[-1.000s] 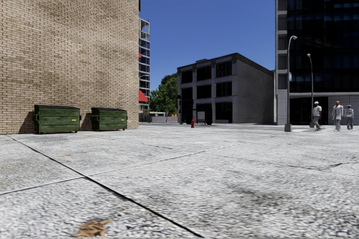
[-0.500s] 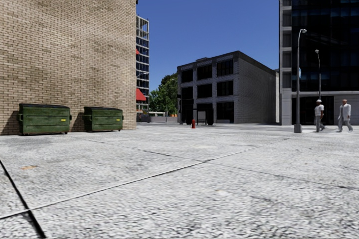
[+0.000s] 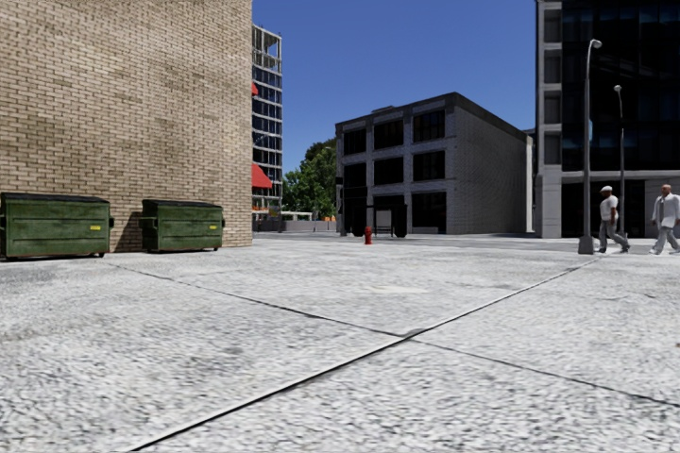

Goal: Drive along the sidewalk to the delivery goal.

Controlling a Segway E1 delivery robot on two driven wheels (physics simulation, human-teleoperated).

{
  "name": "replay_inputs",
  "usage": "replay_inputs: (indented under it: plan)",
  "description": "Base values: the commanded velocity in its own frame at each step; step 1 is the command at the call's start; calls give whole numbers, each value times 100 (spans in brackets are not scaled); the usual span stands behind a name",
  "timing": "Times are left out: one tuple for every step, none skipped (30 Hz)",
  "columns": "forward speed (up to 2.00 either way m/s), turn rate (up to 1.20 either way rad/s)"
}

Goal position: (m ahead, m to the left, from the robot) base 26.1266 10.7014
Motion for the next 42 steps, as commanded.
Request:
replay_inputs:
  plan:
    - [200, 0]
    - [200, 0]
    - [200, 0]
    - [200, 9]
    - [200, 32]
    - [200, 32]
    - [200, 60]
    - [200, 71]
    - [200, 74]
    - [200, 74]
    - [200, 51]
    - [200, 26]
    - [200, 26]
    - [200, 9]
    - [200, 3]
    - [200, 1]
    - [200, 1]
    - [200, 0]
    - [200, 0]
    - [200, 0]
    - [200, 0]
    - [200, 0]
    - [200, 0]
    - [200, 0]
    - [200, 0]
    - [200, 0]
    - [200, 0]
    - [200, 0]
    - [200, 0]
    - [200, 0]
    - [200, 0]
    - [200, 0]
    - [200, 0]
    - [200, 0]
    - [200, 0]
    - [200, 0]
    - [200, 0]
    - [200, 0]
    - [200, 0]
    - [200, 0]
    - [200, 0]
    - [200, 0]
